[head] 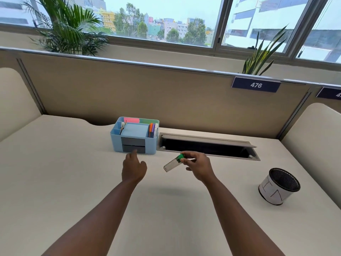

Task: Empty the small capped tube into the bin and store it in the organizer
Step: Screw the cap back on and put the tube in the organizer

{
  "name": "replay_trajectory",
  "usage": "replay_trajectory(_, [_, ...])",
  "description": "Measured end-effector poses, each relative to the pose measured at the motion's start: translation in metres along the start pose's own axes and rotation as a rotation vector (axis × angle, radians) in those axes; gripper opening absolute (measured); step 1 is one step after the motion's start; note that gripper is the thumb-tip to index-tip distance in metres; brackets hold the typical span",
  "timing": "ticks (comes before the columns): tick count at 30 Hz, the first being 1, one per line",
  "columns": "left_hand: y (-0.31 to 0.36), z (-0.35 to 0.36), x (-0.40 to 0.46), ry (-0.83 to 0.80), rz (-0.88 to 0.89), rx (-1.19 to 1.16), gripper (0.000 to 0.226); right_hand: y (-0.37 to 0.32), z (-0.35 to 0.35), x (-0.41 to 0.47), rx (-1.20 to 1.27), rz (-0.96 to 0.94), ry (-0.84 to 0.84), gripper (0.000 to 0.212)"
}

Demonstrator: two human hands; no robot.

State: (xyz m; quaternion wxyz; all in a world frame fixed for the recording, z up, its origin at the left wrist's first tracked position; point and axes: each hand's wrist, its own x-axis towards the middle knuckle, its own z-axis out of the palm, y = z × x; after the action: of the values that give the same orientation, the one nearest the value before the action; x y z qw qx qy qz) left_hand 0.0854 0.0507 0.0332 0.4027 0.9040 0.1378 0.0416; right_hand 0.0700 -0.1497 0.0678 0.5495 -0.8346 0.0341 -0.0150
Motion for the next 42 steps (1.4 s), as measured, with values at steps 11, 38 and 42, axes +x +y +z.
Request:
replay_trajectory(11, [-0.049,-0.052,0.061,0.043,0.103,0.250,0.069,-0.030,0.055,0.047,-0.091,-0.105,0.193,0.030])
replay_trajectory(38, [-0.095,-0.054,0.141,-0.024,0.241,0.416,0.081,-0.095,0.204,0.156,-0.352,-0.467,-0.017,0.029])
replay_trajectory(42, [-0.098,-0.051,0.142,-0.043,0.242,0.408,0.081,-0.091,0.214,0.158,-0.407,-0.498,-0.088,0.032])
